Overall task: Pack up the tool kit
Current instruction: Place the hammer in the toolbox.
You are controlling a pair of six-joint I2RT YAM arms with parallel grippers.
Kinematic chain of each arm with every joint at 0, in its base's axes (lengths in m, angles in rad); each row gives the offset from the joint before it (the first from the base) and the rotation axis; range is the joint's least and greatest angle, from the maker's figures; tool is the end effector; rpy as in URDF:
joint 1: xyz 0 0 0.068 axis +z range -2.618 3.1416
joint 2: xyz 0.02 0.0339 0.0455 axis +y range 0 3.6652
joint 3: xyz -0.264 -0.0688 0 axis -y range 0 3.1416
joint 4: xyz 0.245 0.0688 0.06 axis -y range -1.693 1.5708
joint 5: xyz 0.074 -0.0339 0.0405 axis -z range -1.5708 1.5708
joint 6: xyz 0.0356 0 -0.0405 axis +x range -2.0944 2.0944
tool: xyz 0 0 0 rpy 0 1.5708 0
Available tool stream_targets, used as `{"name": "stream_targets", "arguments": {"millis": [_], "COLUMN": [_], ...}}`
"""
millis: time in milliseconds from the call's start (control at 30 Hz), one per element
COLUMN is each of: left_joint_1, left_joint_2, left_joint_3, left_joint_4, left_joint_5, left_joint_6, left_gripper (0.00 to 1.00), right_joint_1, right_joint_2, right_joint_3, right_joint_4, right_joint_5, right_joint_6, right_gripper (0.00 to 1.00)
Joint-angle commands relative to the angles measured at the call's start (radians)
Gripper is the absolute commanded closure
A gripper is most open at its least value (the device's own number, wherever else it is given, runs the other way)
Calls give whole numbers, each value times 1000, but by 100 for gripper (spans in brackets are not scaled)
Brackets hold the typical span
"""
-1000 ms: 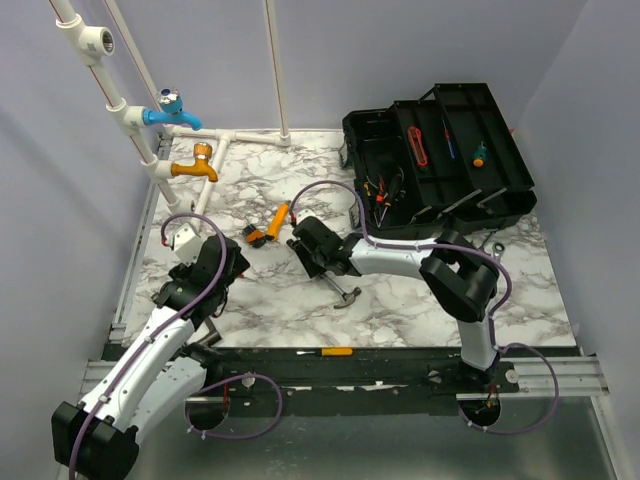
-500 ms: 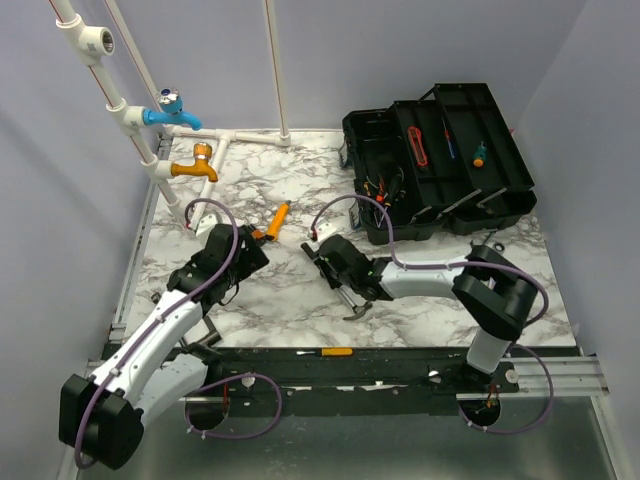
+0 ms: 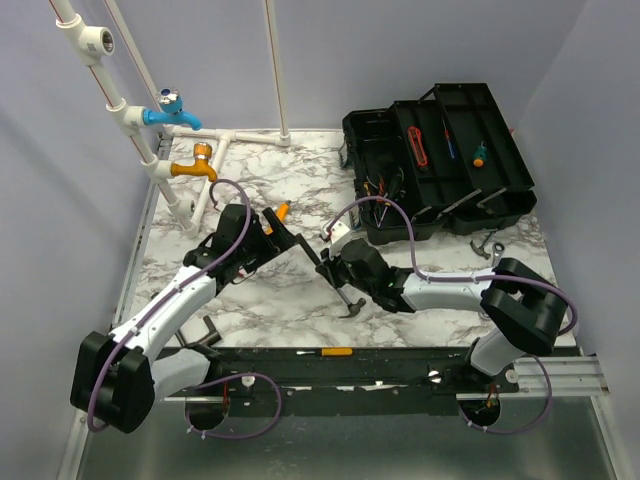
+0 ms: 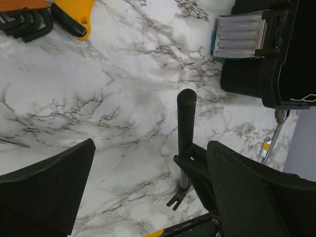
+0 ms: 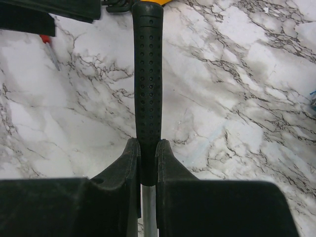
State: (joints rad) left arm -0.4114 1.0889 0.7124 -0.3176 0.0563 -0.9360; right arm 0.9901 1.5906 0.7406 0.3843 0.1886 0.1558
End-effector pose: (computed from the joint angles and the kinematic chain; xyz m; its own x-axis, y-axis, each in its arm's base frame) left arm 0.2116 -0.0945 0.2431 -0.7011 -0.5712 -0.4268 -0.2118 0.7384 -0.6402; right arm 0.1863 0.2717 0.1841 -0.3565 -0.2655 -0.8957 -0.6823 0.7290 0.0555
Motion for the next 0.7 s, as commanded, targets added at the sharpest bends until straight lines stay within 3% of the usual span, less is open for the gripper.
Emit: {"name": "stream_targets", "arguments": {"millis": [0, 133, 400, 500, 600, 667], "left_joint_1": [3, -12, -37, -52, -61, -63], "left_joint_2": [78, 154, 273, 291, 289, 286], "left_joint_3": [18, 34, 56, 75, 76, 76], "left_joint_4": [130, 169, 214, 215, 215, 203], "left_joint_5": [106, 119, 104, 94, 85, 80], "left_joint_6": [-67, -89, -167, -167, -174, -185], "left_gripper": [2, 2, 24, 44, 82, 100], "right_joint_1": [6, 5, 6, 6, 7, 6], "right_joint_2": [-40, -40, -45, -43, -26, -10], "right_joint_3": [-17, -14, -22, -23, -13, -1], "right_joint_4": [77, 69, 82, 81, 72, 57], "right_joint_5": [-57, -73, -132, -135, -120, -94], "right_joint_6": [-18, -23, -37, -39, -37, -31], "right_gripper": [99, 99, 99, 99, 99, 99]}}
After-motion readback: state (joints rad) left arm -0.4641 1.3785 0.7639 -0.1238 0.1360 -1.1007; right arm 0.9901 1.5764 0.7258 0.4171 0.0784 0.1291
